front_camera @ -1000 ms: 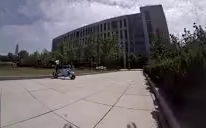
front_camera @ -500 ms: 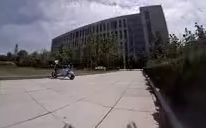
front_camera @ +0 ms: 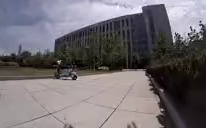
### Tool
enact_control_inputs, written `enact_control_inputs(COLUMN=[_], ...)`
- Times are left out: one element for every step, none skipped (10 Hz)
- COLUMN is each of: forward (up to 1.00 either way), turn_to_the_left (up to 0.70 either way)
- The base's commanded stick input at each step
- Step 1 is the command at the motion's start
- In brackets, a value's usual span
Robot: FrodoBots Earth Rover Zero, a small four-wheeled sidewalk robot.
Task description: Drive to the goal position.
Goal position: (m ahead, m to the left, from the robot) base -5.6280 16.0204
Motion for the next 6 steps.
enact_control_inputs(forward=[0.0, 0.0, 0.0, 0.0, 0.0, 0.0], turn_to_the_left=[0.45, 0.45, 0.45, 0.45, 0.45, 0.45])
